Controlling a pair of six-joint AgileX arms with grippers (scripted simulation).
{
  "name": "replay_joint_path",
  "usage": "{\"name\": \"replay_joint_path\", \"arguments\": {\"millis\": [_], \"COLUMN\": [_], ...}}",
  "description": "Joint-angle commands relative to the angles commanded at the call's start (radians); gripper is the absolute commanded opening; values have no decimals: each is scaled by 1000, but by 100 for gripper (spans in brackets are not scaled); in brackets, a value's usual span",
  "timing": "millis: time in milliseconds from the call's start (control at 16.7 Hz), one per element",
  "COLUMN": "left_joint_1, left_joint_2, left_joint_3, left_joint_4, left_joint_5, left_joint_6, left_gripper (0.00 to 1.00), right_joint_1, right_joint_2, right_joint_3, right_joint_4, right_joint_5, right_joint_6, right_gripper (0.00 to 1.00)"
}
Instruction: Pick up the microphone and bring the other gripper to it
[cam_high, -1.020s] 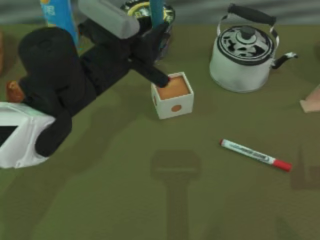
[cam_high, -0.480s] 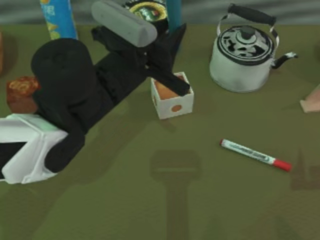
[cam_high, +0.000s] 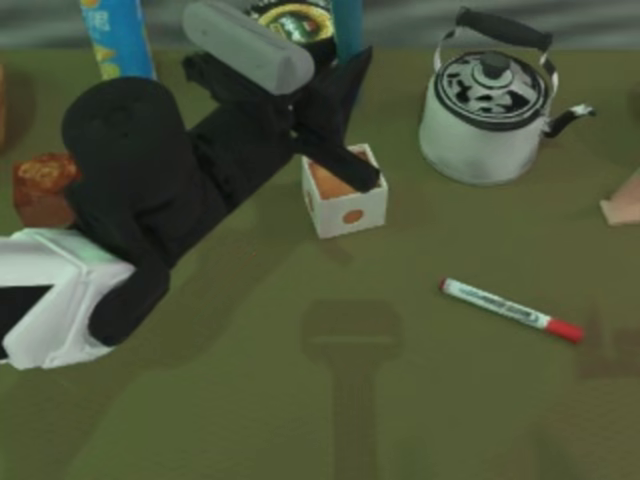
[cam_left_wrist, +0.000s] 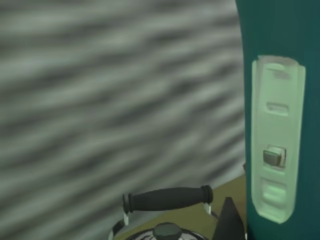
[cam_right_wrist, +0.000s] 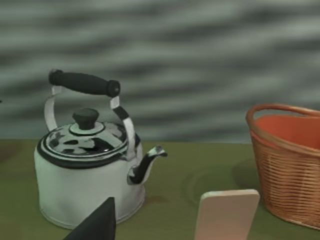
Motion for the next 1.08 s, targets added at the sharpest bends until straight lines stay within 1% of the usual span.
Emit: {"name": "replay_joint_path", "arguments": {"millis": [120, 240, 780, 960, 1080], "left_joint_1": [0, 0, 0, 0, 0], "left_joint_2": [0, 0, 0, 0, 0], "left_joint_3": [0, 0, 0, 0, 0], "left_joint_4": [0, 0, 0, 0, 0], "left_joint_5": [0, 0, 0, 0, 0], "left_joint_6": [0, 0, 0, 0, 0], "left_gripper": [0, 0, 0, 0, 0], "right_joint_1": [38, 90, 377, 448, 478], "right_joint_2": [76, 194, 917, 1088, 1158], "right_joint_3": [53, 127, 559, 663, 706], "right_joint_4": [30, 73, 335, 397, 421], "right_joint_5": [-27, -64, -266, -316, -338], "right_joint_6": [-4, -8, -38, -50, -56], "right_gripper": [100, 100, 100, 100, 100]}}
